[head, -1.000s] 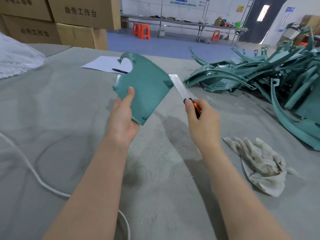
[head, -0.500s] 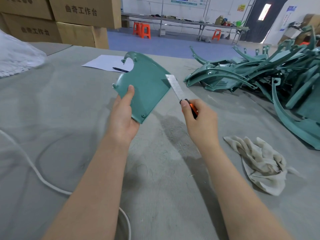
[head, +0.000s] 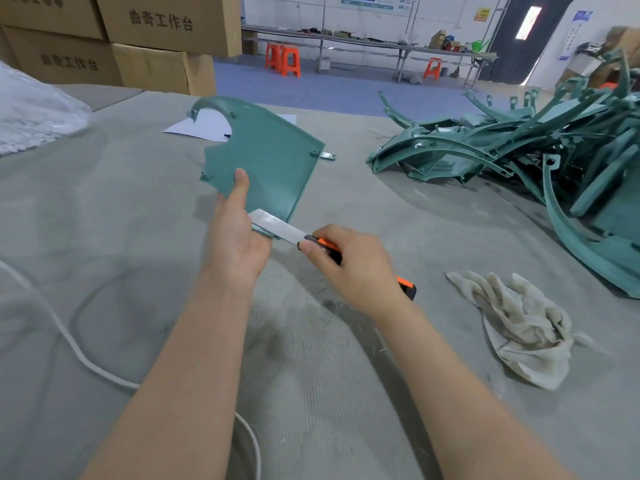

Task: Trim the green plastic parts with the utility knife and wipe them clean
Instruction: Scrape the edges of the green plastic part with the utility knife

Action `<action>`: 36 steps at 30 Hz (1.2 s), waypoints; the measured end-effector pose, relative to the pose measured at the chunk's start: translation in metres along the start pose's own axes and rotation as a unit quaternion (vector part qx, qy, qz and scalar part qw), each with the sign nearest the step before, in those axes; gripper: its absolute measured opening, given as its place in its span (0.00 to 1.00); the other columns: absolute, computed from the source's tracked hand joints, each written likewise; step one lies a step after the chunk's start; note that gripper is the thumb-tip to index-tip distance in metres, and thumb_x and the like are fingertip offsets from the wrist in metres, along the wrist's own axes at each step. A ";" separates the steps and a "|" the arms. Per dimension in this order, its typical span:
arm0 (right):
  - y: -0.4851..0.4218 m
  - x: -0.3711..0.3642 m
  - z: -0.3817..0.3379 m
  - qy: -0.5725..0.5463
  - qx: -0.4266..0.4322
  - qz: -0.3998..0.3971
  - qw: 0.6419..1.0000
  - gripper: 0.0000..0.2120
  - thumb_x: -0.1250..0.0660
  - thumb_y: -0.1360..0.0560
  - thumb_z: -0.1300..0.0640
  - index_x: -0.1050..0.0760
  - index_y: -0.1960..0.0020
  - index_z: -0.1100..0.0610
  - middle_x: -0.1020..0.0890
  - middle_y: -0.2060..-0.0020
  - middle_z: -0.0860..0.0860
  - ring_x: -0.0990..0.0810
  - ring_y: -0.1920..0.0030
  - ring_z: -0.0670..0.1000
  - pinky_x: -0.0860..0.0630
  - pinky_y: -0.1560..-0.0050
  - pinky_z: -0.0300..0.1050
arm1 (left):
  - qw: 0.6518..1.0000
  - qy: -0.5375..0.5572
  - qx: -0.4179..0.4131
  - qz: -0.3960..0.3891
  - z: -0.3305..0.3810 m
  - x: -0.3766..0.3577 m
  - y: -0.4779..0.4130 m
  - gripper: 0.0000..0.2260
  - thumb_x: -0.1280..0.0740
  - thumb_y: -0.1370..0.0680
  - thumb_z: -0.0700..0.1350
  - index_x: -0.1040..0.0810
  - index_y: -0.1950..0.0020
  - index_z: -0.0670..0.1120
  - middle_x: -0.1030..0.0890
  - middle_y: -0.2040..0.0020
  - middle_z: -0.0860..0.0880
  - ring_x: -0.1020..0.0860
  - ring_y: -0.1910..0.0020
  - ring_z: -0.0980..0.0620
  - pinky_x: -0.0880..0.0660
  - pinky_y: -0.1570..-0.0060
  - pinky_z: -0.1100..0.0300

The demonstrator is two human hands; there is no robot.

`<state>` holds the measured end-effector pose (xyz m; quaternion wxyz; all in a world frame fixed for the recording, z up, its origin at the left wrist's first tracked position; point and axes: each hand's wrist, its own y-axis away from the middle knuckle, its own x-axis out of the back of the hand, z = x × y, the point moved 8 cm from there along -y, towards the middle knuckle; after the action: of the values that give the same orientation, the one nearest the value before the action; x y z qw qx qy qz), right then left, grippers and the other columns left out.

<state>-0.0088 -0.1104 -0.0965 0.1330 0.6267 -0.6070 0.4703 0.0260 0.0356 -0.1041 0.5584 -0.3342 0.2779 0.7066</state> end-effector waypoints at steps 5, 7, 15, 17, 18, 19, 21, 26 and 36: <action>-0.002 0.024 0.022 -0.047 -0.059 0.085 0.994 0.13 0.38 0.22 0.43 0.22 0.52 0.51 0.26 0.72 0.45 0.28 0.70 0.46 0.33 0.68 0.44 | 0.999 0.036 0.017 0.003 0.004 0.002 0.000 0.17 0.42 0.17 0.46 0.30 0.29 0.44 0.21 0.36 0.45 0.22 0.38 0.47 0.25 0.40 0.49; -0.001 0.035 0.033 -0.069 -0.092 0.129 0.985 0.12 0.38 0.21 0.43 0.23 0.52 0.50 0.27 0.73 0.45 0.29 0.70 0.48 0.35 0.68 0.45 | 0.999 0.022 0.034 -0.003 0.000 0.001 0.002 0.17 0.41 0.17 0.46 0.29 0.29 0.44 0.21 0.37 0.46 0.21 0.39 0.48 0.24 0.42 0.50; 0.000 0.040 0.039 -0.052 -0.107 0.146 0.982 0.15 0.40 0.20 0.44 0.22 0.51 0.54 0.23 0.68 0.50 0.25 0.64 0.54 0.29 0.61 0.51 | 0.998 -0.001 0.060 -0.020 -0.012 -0.007 0.005 0.13 0.40 0.18 0.45 0.25 0.35 0.44 0.16 0.48 0.48 0.16 0.52 0.52 0.19 0.57 0.58; 0.000 0.039 0.039 -0.054 -0.103 0.146 0.983 0.15 0.39 0.20 0.44 0.22 0.51 0.54 0.24 0.70 0.49 0.27 0.66 0.52 0.30 0.63 0.49 | 0.998 0.005 0.056 -0.023 -0.012 -0.007 0.004 0.12 0.40 0.18 0.46 0.24 0.36 0.44 0.15 0.49 0.48 0.16 0.53 0.52 0.19 0.55 0.57; 0.000 0.039 0.039 -0.057 -0.100 0.144 0.983 0.14 0.39 0.20 0.44 0.22 0.52 0.53 0.25 0.70 0.48 0.28 0.67 0.51 0.31 0.64 0.48 | 0.998 0.007 0.055 -0.023 -0.012 -0.007 0.004 0.12 0.40 0.17 0.46 0.24 0.38 0.44 0.15 0.50 0.48 0.16 0.53 0.52 0.19 0.55 0.57; 0.000 0.039 0.039 -0.060 -0.098 0.142 0.983 0.14 0.39 0.20 0.44 0.22 0.52 0.53 0.25 0.71 0.48 0.28 0.68 0.50 0.32 0.65 0.47 | 0.998 0.008 0.054 -0.024 -0.012 -0.008 0.003 0.11 0.40 0.17 0.46 0.23 0.39 0.44 0.15 0.52 0.48 0.16 0.54 0.52 0.19 0.56 0.57; 0.000 0.038 0.039 -0.069 -0.092 0.139 0.984 0.14 0.39 0.21 0.44 0.22 0.53 0.52 0.25 0.71 0.48 0.29 0.69 0.49 0.34 0.66 0.45 | 0.998 0.007 0.050 -0.026 -0.012 -0.008 0.003 0.10 0.41 0.17 0.46 0.22 0.42 0.44 0.14 0.53 0.48 0.16 0.54 0.52 0.19 0.56 0.57; 0.000 0.040 0.037 -0.082 -0.083 0.136 0.984 0.12 0.38 0.21 0.44 0.21 0.53 0.50 0.22 0.70 0.49 0.29 0.69 0.48 0.33 0.66 0.45 | 0.998 0.022 0.052 -0.028 -0.012 -0.010 0.004 0.10 0.41 0.17 0.46 0.23 0.42 0.44 0.14 0.53 0.48 0.16 0.55 0.51 0.19 0.59 0.57; 0.000 0.008 0.020 -0.052 -0.041 -0.030 0.997 0.13 0.36 0.22 0.43 0.20 0.54 0.51 0.21 0.68 0.49 0.25 0.65 0.49 0.28 0.61 0.46 | 0.998 0.044 0.032 -0.004 -0.006 0.001 -0.003 0.14 0.43 0.17 0.47 0.26 0.35 0.43 0.16 0.49 0.47 0.16 0.52 0.50 0.19 0.56 0.54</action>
<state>-0.0019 -0.1303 -0.1010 0.1407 0.6624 -0.6127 0.4075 0.0300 0.0324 -0.1090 0.5592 -0.3482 0.3237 0.6792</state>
